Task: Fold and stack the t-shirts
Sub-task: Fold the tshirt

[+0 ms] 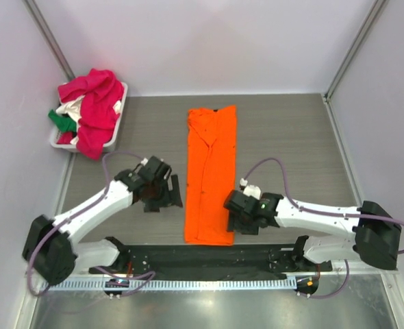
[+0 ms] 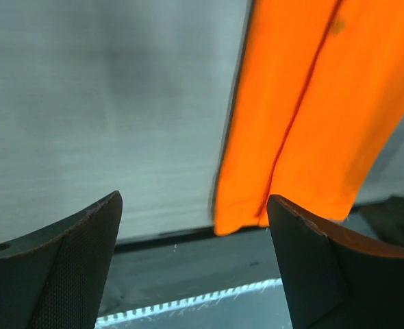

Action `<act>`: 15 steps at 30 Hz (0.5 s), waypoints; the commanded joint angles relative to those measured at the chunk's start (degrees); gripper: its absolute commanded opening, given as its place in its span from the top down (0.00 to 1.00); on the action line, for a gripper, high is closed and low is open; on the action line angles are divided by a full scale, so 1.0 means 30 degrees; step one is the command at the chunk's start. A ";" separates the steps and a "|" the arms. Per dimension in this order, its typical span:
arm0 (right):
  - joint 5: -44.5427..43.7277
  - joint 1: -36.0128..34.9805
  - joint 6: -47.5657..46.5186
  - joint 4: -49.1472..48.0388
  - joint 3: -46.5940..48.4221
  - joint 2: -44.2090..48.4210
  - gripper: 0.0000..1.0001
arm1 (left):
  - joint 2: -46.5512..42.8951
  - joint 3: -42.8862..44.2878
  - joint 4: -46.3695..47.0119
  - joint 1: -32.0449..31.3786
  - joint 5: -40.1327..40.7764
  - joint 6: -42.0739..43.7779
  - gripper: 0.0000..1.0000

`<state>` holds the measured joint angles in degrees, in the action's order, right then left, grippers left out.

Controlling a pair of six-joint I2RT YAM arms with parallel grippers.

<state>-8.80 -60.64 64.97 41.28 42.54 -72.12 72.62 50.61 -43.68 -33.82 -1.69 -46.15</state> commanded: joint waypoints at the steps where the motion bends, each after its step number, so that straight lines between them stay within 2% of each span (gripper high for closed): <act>1: -0.0642 -0.0731 0.2687 -0.1481 -0.1756 0.1827 0.43 | -0.3949 -0.1629 0.0117 -0.1522 -0.0167 -0.2889 0.14; 8: -0.0847 -0.2694 0.4593 -0.3091 -0.3048 0.1806 0.46 | -0.7707 -0.6259 0.2044 -0.4074 -0.0373 -0.6464 0.23; 15: -0.1521 -0.3282 0.5062 -0.3768 -0.3603 0.1392 0.52 | -0.8067 -0.9193 0.5827 -0.6038 -0.0432 -0.8813 0.28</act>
<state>-10.28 -70.08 77.49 32.62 33.17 -67.99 48.47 23.99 -34.61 -50.33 -2.85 -67.42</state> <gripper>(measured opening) 0.488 0.720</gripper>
